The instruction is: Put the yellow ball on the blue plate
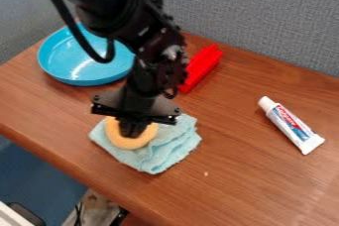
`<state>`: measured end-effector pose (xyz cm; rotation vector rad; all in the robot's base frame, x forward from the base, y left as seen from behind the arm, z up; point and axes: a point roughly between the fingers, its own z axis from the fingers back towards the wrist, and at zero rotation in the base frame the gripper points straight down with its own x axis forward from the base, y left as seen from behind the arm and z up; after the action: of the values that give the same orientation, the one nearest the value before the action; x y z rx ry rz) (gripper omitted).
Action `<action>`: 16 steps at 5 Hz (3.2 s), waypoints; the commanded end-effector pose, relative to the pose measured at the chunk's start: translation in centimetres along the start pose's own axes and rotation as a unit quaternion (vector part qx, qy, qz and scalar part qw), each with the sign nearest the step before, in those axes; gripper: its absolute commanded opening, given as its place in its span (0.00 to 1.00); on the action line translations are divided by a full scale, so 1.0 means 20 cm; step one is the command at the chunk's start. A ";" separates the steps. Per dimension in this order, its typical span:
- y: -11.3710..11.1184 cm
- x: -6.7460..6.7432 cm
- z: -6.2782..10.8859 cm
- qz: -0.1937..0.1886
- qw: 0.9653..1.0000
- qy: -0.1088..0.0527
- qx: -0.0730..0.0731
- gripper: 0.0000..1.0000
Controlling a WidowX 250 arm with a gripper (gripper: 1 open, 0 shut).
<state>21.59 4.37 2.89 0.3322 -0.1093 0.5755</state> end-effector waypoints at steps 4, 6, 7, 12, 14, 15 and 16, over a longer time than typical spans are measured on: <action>0.25 0.18 0.24 0.050 0.997 0.025 -0.062 1.00; 0.26 0.22 0.24 0.063 0.994 0.033 -0.080 1.00; 0.26 0.21 0.24 0.066 0.993 0.037 -0.085 1.00; 0.05 0.09 0.09 0.077 0.991 0.058 -0.097 1.00; 0.04 0.08 0.05 0.080 0.990 0.067 -0.098 0.00; 0.05 0.09 0.05 0.081 0.990 0.068 -0.097 0.00; 0.06 0.10 0.06 0.081 0.989 0.069 -0.099 0.00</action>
<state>22.72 5.64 4.71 0.0928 -0.0629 0.7383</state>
